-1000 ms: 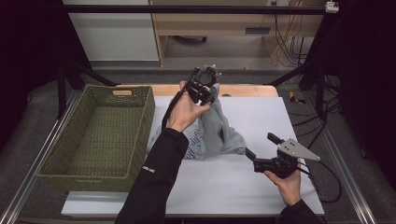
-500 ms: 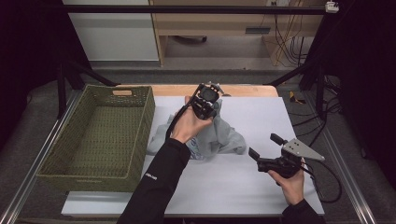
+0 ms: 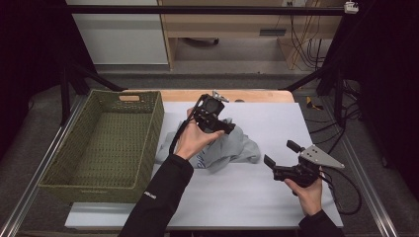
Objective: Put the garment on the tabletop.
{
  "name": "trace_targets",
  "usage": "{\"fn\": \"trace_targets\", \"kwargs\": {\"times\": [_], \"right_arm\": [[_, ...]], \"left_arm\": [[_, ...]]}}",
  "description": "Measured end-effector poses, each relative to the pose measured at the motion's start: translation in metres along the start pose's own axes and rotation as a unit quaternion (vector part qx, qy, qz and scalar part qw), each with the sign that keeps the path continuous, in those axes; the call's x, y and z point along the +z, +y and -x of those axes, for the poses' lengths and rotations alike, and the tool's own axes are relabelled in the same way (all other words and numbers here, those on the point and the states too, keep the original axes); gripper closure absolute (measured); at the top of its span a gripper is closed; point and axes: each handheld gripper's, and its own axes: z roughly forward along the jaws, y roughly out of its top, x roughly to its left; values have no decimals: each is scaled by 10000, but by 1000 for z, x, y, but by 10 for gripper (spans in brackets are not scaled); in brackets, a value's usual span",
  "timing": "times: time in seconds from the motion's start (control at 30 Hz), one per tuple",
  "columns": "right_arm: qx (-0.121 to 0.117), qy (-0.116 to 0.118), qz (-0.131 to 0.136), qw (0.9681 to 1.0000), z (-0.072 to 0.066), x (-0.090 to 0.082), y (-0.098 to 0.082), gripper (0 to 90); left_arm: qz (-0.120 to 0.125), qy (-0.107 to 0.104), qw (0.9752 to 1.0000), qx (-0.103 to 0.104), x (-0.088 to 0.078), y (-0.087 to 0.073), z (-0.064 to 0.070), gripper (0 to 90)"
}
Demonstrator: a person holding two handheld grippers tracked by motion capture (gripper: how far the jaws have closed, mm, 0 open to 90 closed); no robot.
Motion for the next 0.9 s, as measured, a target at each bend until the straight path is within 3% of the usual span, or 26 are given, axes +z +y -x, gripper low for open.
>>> {"fn": "trace_targets", "kwargs": {"times": [0.13, 0.3, 0.43, 0.63, 0.77, 0.83, 0.9], "right_arm": [[137, 11, -33, 9999, -1, -1, 1, 7], [111, -2, 6, 9999, 0, -2, 2, 7], [160, -20, 43, 9999, 1, -3, 3, 7], [163, -69, 60, 9998, 3, -4, 3, 7], [120, -40, 55, 9999, 3, -4, 2, 7], [119, -36, 54, 9999, 3, -4, 2, 7], [146, -57, 30, 9999, 3, -4, 2, 7]], "left_arm": [[552, -164, 9982, -139, -13, -9, -1, 169], [934, -180, 9953, -157, -22, -24, 0, 128], [1262, -303, 9914, -188, -30, -41, 1, 106], [1761, -256, 9839, -156, -39, -70, 3, 58], [2124, -181, 9769, -142, -43, -90, 4, 45], [2356, -69, 9717, -148, -45, -101, 5, 39], [2460, -28, 9691, -195, -47, -111, 7, 34]]}}
